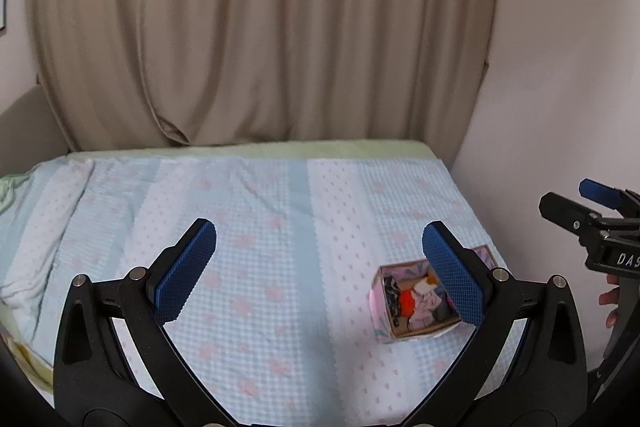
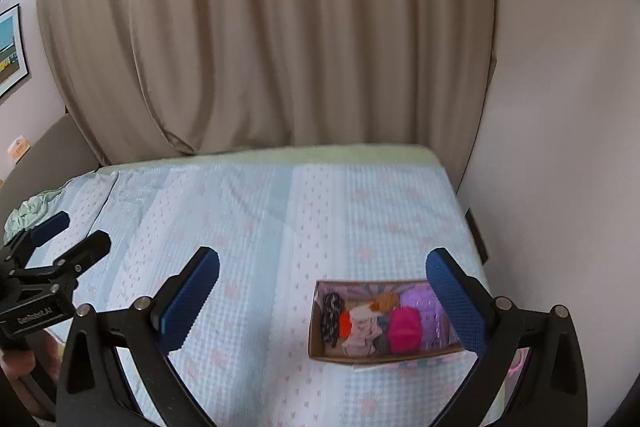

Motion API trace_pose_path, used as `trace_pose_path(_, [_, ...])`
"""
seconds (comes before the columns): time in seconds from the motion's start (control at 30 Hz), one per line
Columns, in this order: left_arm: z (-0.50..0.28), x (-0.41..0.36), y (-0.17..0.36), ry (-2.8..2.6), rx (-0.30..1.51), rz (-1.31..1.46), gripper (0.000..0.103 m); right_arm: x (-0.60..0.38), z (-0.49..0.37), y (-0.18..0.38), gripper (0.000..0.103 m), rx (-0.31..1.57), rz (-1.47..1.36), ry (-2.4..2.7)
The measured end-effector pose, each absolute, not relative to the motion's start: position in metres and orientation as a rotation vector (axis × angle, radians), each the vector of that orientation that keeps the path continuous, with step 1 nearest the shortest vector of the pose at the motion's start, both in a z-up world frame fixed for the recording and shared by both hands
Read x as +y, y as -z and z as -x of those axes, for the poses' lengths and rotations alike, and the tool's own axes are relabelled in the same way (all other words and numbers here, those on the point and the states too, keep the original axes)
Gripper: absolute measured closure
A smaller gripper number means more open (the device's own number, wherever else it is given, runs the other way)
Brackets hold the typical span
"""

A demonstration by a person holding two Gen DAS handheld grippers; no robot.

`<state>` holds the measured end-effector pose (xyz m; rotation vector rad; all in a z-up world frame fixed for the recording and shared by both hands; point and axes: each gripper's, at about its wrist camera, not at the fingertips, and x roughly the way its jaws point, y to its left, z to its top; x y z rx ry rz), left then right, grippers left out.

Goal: Organize soft objects

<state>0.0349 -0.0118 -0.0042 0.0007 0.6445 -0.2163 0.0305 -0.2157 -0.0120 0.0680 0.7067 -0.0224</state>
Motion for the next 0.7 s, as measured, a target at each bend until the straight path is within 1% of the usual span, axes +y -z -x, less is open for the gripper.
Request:
trace_pose_path(0.2, [-0.021,0.003,-0.004,0.196,0.604,-0.006,0.0,-0.2,-0.017,0.007,0.0,0.666,-0.06,0.028])
trace_pose_path(0.7, [-0.018,0.017,-0.003,0.2,0.602,-0.011,0.0,-0.188,-0.014,0.006,0.0,0.644,-0.059,0.069])
